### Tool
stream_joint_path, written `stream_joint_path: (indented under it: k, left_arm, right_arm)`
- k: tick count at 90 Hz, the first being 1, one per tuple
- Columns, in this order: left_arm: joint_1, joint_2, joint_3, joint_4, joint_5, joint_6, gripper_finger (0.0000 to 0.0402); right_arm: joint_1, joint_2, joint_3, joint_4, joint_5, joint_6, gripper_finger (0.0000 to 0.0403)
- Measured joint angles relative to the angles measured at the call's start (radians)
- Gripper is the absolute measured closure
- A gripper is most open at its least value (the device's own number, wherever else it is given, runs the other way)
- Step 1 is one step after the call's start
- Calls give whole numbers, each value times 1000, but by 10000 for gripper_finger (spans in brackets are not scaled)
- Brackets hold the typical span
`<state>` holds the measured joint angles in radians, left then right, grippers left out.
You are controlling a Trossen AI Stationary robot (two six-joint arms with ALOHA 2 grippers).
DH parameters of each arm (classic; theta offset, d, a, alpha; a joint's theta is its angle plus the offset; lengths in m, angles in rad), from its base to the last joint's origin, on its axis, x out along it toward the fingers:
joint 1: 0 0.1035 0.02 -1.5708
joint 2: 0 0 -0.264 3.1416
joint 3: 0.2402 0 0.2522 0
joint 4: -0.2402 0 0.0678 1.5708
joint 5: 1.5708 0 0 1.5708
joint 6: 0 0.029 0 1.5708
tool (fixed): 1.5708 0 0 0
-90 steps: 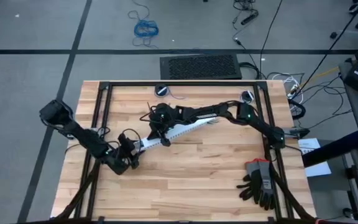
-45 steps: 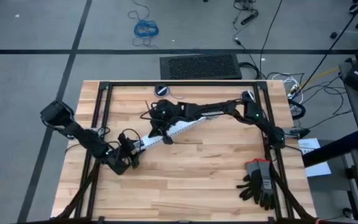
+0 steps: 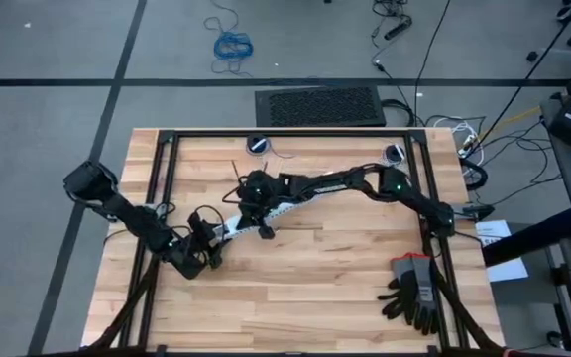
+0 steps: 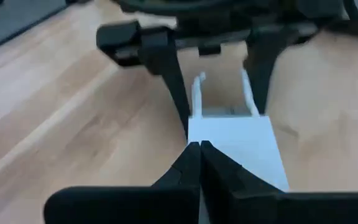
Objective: Ziptie cables
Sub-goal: Close the white cable duct tray the with white cable cover
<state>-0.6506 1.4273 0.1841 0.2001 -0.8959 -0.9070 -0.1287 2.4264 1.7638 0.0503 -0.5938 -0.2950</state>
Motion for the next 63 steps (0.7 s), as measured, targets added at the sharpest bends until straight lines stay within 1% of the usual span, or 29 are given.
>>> stream_joint_path:
  k: [14, 27, 36, 50, 63]
  left_arm:
    - [6, 0, 0, 2, 5, 7, 161]
    - [10, -1, 0, 6, 8, 8, 161]
    - [11, -1, 0, 6, 12, 11, 162]
    - [13, -1, 1, 11, 22, 16, 162]
    - [13, -1, 1, 11, 34, 24, 162]
  right_arm:
    - [18, 23, 0, 76, -11, 44, 403]
    - [32, 29, -3, 140, -3, 47, 403]
    - [35, 30, -4, 153, 7, 29, 403]
    - [34, -50, -7, 20, 30, -42, 403]
    - [17, -140, -3, -131, 107, -140, 403]
